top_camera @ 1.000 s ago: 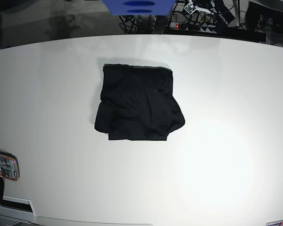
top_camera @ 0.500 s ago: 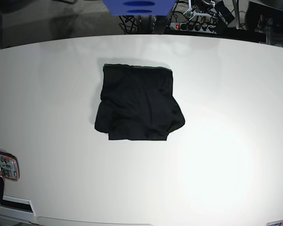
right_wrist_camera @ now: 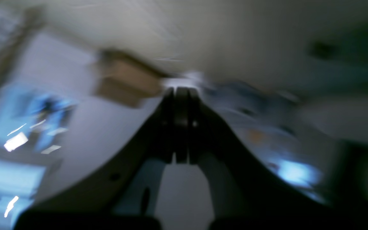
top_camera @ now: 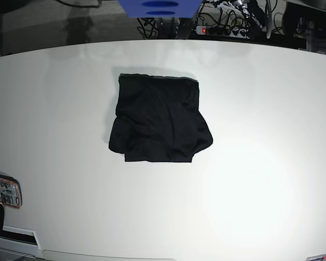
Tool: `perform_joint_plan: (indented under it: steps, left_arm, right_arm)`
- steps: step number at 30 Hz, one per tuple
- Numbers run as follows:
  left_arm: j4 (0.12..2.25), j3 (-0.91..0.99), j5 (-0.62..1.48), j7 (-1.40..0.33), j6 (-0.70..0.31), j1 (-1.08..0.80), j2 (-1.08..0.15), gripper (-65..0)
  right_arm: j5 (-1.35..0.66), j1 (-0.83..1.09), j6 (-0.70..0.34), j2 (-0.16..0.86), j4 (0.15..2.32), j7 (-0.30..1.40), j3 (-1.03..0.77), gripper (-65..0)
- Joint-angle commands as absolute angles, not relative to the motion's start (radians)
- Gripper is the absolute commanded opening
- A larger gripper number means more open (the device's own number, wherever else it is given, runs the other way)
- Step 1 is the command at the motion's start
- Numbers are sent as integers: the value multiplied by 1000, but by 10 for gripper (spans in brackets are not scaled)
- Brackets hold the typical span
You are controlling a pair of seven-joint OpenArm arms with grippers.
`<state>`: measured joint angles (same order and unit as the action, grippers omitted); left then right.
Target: Fold the T-shirt properly
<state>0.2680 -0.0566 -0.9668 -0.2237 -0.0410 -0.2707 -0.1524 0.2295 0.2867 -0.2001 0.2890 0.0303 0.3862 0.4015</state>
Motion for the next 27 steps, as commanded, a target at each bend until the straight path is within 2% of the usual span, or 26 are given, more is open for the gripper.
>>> perform_joint_plan:
  steps: [1,11,13,19,27]
  left_arm:
    - [268,-58,-970,-246,-41,-277,-157,-650]
    - [272,-62,-970,-243,-41,-275,-160,-650]
    - [272,-62,-970,-242,-41,-275,-160,-650]
    - [271,-62,-970,-242,-41,-275,-157,-650]
    - [274,-62,-970,-242,-41,-275,-157,-650]
  right_arm:
    - [225,335,-231,282,18,427,403,-650]
    - [219,335,-231,285,19,302,398,-650]
    - [219,334,-231,325,19,242,384,-650]
    - [223,341,-231,446,31,42,101,-650]
    - [222,433,-228,536,151,38,-180,-650]
